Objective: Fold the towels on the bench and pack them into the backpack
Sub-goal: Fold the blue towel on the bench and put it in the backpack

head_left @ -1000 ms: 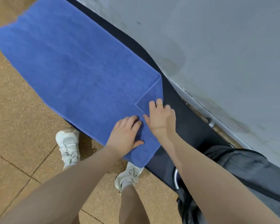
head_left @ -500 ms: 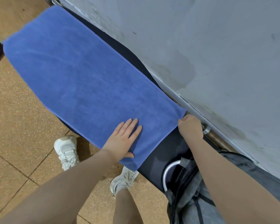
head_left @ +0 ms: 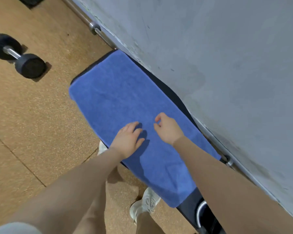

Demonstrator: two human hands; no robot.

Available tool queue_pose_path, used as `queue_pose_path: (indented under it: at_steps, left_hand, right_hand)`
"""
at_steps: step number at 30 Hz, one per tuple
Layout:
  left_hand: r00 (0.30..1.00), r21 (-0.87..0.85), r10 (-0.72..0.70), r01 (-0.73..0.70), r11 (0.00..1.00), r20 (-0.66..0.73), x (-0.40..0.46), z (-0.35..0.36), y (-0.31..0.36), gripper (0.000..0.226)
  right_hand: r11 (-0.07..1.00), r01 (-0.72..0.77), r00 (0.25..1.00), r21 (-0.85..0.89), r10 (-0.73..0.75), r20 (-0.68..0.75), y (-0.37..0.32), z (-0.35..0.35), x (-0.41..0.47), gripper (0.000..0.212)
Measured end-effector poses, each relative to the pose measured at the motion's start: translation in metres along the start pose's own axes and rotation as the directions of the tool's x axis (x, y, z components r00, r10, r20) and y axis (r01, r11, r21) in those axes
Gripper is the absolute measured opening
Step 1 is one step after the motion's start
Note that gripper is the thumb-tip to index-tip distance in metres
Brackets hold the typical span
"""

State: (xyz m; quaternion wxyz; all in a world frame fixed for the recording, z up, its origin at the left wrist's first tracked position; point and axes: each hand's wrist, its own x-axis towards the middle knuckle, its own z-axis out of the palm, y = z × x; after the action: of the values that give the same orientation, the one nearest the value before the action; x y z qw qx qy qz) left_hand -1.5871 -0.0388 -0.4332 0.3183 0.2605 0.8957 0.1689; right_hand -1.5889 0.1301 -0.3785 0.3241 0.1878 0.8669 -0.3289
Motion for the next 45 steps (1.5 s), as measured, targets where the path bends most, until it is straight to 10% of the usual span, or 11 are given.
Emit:
queue_pose_path:
  at_steps: [12,21,30,37,45]
  left_hand:
    - [0.92,-0.156,-0.339,0.312,0.937,-0.195,0.064,-0.135,-0.202,0.039]
    - [0.828,-0.483,-0.559,0.508,0.714,0.044,0.07,-0.13,-0.249,0.047]
    - [0.838,-0.716,-0.457,0.513,0.474,0.298,0.059,-0.137,-0.266,0.028]
    - [0.872,-0.715,-0.428,0.454,0.531,0.235,0.048,-0.153,-0.257,0.019]
    - [0.931,-0.491,-0.346,0.356,0.795,0.116,0.019,-0.174,-0.197,0.017]
  right_hand:
    - [0.949,0.09,0.989,-0.301,-0.119,-0.082,-0.157,-0.007,0.194,0.026]
    - [0.88,0.195,0.955,-0.433,-0.27,-0.12,-0.193,0.0,0.253,0.051]
    - [0.935,-0.108,0.952,-0.337,-0.001,-0.307,-0.199,-0.003,0.266,0.024]
    - [0.99,-0.023,0.912,-0.136,-0.035,-0.409,-0.207,-0.013,0.24,0.014]
    - [0.905,-0.052,0.932,-0.422,-0.108,-0.347,-0.176,-0.074,0.141,0.023]
